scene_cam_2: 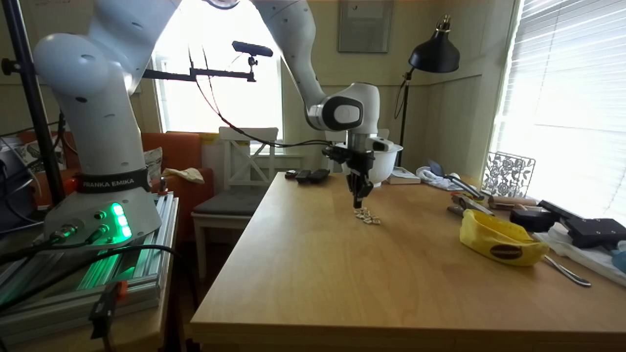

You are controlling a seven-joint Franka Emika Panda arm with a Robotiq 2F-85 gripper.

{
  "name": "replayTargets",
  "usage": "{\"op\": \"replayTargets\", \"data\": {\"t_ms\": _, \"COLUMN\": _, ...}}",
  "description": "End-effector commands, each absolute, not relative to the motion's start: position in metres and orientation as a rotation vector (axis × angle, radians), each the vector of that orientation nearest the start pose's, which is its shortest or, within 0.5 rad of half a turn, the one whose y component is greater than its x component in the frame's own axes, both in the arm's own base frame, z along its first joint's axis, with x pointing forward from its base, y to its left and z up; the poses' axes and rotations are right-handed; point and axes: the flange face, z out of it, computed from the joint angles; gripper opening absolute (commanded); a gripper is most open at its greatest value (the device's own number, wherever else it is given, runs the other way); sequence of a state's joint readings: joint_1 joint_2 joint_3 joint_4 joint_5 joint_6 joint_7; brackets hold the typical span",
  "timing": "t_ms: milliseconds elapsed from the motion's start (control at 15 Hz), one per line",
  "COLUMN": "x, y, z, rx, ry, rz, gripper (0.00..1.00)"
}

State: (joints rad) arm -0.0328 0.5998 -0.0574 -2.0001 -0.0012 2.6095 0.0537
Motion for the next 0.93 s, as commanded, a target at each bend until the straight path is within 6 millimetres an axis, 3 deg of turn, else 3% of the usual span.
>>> {"op": "replayTargets", "data": {"t_ms": 0, "x": 0.6048, "y": -0.0573, "z": 0.151, "rx": -3.157, "ry": 0.246, "rz": 0.008, "gripper": 0.0}}
{"op": "replayTargets", "data": {"t_ms": 867, "x": 0.6051, "y": -0.0578, "z": 0.1412, "rx": -3.151, "ry": 0.26, "rz": 0.019, "gripper": 0.0}}
